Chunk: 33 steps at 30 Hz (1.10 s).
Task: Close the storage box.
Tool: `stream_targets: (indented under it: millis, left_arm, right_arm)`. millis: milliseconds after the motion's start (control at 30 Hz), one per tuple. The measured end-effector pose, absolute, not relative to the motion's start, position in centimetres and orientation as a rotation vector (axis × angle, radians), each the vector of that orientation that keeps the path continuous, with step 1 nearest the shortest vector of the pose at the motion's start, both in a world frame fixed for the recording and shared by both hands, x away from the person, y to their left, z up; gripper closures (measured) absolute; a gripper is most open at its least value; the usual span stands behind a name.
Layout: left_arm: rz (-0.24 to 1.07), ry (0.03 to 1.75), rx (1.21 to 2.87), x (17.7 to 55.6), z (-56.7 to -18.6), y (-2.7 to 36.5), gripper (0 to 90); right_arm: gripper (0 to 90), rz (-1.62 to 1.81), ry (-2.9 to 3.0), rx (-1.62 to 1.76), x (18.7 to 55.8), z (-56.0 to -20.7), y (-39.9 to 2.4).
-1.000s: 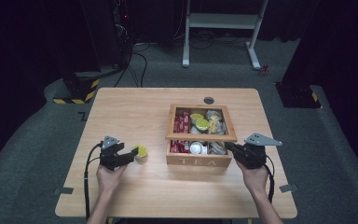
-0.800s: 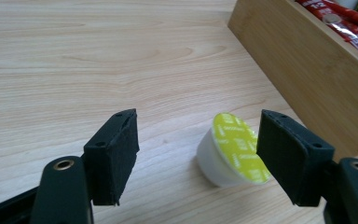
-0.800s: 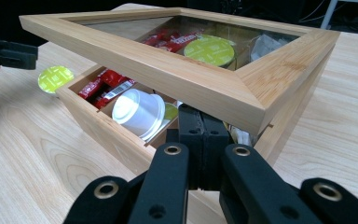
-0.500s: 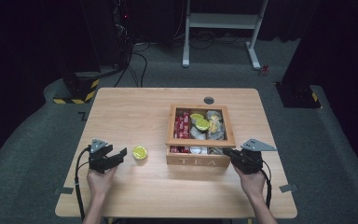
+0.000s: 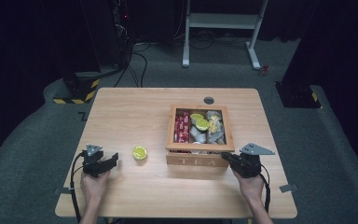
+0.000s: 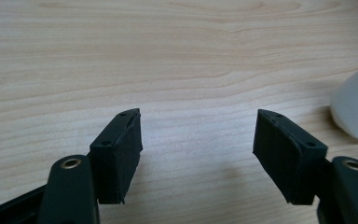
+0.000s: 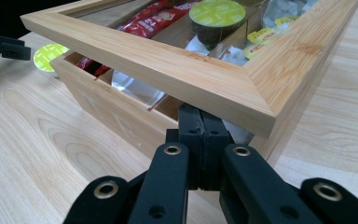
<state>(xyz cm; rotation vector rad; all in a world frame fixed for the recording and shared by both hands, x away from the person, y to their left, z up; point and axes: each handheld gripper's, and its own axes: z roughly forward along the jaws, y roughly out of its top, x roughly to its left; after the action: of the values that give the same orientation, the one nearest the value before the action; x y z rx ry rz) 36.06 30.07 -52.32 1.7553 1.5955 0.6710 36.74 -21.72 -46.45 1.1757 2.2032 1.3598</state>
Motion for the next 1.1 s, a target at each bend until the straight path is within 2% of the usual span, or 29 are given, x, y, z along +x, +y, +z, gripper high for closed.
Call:
stream_targets:
  millis: [633,900,1100]
  left_arm:
    - [0.731,1.615,1.797,36.1,-52.8,29.7,31.5]
    - [0.733,1.616,1.799,36.0,-52.8,29.6,30.7]
    - [0.733,1.616,1.798,36.0,-52.8,29.6,30.7]
  right_arm:
    - [88.1,1.363,2.22,1.204,35.8,-47.4,-22.3]
    - [89.7,1.391,2.177,1.169,34.7,-45.9,-23.3]
    - [89.8,1.366,2.163,1.15,36.0,-45.0,-23.2]
